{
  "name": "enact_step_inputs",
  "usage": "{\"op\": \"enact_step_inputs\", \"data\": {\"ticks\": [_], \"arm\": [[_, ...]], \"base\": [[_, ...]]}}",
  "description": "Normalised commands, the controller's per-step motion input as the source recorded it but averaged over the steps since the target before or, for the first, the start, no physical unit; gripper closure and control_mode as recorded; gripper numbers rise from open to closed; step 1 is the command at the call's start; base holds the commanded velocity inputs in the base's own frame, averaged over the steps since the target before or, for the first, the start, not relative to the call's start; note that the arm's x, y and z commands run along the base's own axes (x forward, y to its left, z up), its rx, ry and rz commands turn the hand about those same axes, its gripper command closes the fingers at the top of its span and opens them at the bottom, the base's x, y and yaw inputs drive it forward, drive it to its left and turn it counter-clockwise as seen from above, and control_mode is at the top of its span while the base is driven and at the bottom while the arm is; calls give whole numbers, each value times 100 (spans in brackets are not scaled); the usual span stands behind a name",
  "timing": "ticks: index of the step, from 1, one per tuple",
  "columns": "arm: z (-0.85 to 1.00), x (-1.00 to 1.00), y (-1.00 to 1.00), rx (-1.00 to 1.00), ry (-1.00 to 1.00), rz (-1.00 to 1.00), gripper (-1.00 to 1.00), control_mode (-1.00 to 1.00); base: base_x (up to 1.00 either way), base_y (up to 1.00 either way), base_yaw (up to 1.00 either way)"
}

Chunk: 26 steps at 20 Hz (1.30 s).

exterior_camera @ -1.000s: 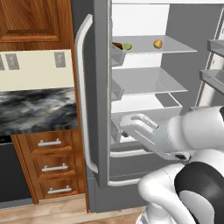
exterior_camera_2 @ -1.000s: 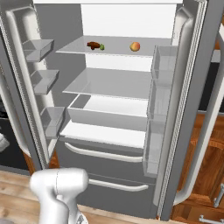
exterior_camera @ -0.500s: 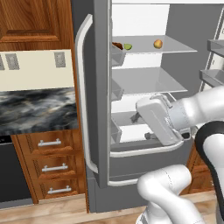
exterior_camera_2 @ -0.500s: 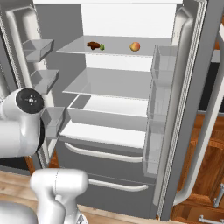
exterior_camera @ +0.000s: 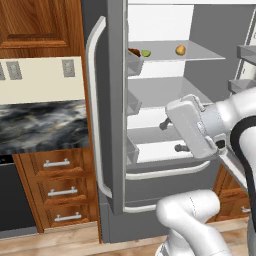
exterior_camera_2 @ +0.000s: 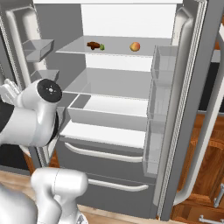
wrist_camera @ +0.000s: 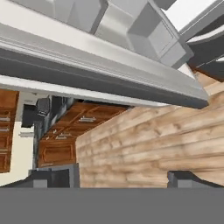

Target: Open the fridge, remove the mango, lemon wedge, and chicken drumstick, and place them on any counter.

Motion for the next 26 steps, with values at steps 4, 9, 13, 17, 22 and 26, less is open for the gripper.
{"op": "enact_step_inputs", "data": {"ticks": [4, 9, 13, 17, 22, 26], "arm": [[0, 25, -61, -3, 6, -5, -100, -100], [0, 63, -58, -3, 0, -9, -100, -100], [0, 92, -29, -2, 0, -11, -100, -100], [-8, 100, -11, 0, 0, -7, -100, -100], [-41, 85, 38, -1, 1, 1, -100, -100], [-26, 37, 59, 0, 0, 17, -100, -100]], "base": [[0, 0, 0], [0, 0, 0], [0, 0, 0], [0, 0, 0], [0, 0, 0], [0, 0, 0]]}}
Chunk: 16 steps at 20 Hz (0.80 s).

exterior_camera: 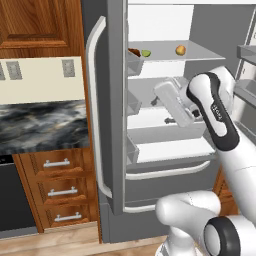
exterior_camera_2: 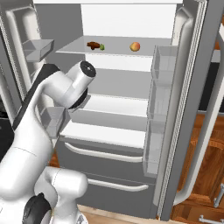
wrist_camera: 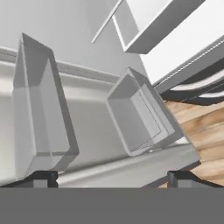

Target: Open the fridge, remove the mango, lemon wedge, and chicken drumstick, and place them on any counter.

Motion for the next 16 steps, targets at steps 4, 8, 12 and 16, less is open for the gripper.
{"op": "enact_step_inputs", "data": {"ticks": [4, 8, 12, 16], "arm": [[-17, 34, 75, 0, 0, 25, -100, -100], [-6, 14, 66, 0, 0, 24, -100, -100], [-2, 4, 77, 0, -1, 23, -100, -100], [-2, 0, 77, 0, -13, 18, -100, -100]], "base": [[0, 0, 0], [0, 0, 0], [0, 0, 0], [0, 0, 0]]}}
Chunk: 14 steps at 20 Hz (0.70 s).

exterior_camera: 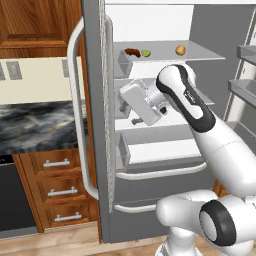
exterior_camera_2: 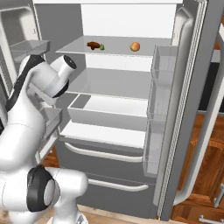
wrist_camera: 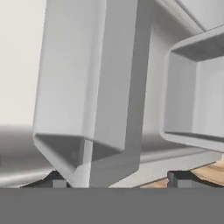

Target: Open the fridge, remove the mango, lemon wedge, and chicken drumstick, and place them on any counter.

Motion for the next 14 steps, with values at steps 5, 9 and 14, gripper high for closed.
{"op": "enact_step_inputs", "data": {"ticks": [5, 9, 14], "arm": [[-3, -12, 79, 0, -35, 10, -100, -100], [3, -7, 42, 0, -32, 5, -100, -100], [42, -53, -35, -1, -14, 8, -100, -100]], "base": [[0, 0, 0], [0, 0, 0], [0, 0, 0]]}}
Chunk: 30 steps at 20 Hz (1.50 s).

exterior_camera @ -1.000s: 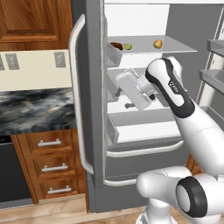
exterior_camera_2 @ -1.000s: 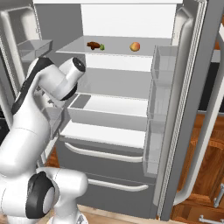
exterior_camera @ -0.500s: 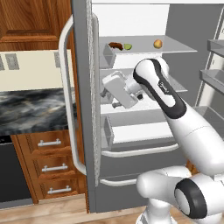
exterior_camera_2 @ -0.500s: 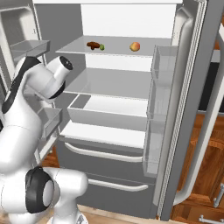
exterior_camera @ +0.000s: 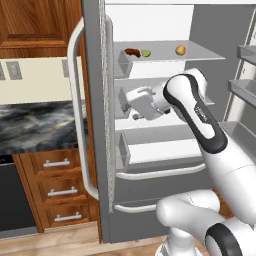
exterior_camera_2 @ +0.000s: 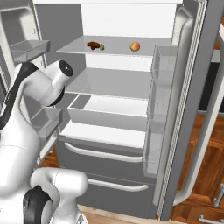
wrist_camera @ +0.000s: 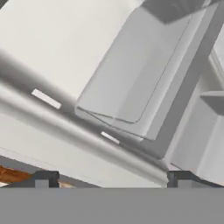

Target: Open the fridge, remove the mango, lemon wedge, and chicken drumstick, and place them on any counter.

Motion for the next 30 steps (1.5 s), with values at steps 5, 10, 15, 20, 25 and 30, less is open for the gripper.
{"op": "enact_step_inputs", "data": {"ticks": [5, 10, 15, 20, 25, 30], "arm": [[61, -71, -37, -1, -11, 10, -100, -100], [54, -87, -45, -7, -7, 5, -100, -100], [6, -71, -74, -26, 1, -11, -100, -100], [12, -35, -77, -31, 8, -21, -100, -100], [-16, 0, -57, -27, -10, -3, -100, -100], [-2, 0, -58, -42, 0, -12, -100, -100]], "base": [[0, 0, 0], [0, 0, 0], [0, 0, 0], [0, 0, 0], [0, 0, 0], [0, 0, 0]]}}
